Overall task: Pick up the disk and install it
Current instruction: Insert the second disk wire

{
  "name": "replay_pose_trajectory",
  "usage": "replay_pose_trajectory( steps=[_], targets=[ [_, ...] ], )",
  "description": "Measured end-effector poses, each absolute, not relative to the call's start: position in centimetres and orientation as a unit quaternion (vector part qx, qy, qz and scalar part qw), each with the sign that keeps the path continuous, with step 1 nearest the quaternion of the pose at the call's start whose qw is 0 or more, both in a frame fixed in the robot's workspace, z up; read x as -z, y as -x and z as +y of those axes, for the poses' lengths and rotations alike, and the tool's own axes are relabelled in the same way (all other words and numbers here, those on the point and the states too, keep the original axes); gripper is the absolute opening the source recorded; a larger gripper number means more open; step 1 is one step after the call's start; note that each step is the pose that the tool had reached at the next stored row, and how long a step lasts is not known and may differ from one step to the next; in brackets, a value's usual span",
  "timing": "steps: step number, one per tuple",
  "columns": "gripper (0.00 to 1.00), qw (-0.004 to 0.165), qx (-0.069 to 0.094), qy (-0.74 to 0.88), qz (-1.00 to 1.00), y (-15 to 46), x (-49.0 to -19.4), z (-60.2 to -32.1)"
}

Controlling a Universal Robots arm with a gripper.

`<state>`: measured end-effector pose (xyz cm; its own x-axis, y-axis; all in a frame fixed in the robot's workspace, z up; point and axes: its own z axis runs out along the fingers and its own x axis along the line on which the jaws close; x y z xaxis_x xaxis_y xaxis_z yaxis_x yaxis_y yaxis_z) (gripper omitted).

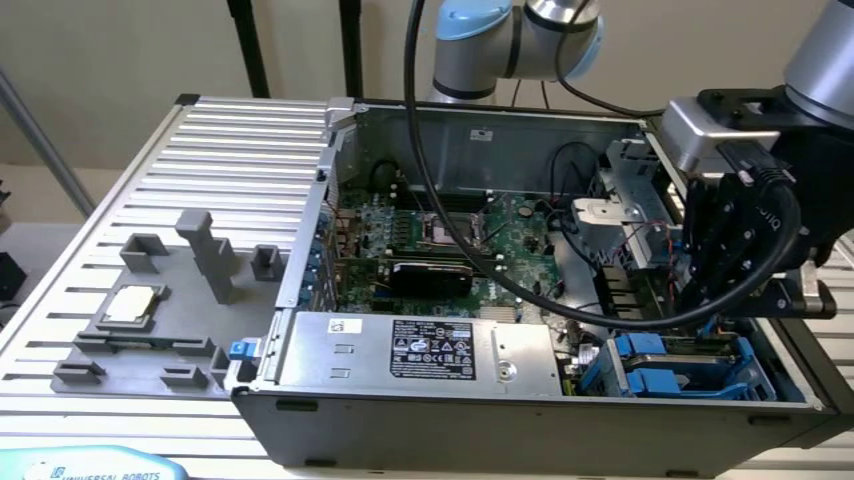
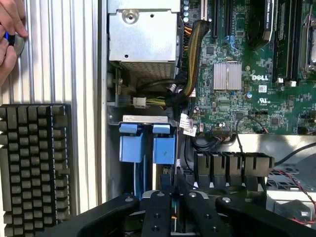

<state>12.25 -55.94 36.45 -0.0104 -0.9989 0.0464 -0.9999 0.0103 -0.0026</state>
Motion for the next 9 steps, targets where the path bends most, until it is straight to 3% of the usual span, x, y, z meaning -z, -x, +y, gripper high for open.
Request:
replay_pose_trajectory(
  steps=[9],
  targets=[
    [0.16, 0.006, -0.024, -0.708, -0.706, -12.24, -35.40, -56.11]
  ],
)
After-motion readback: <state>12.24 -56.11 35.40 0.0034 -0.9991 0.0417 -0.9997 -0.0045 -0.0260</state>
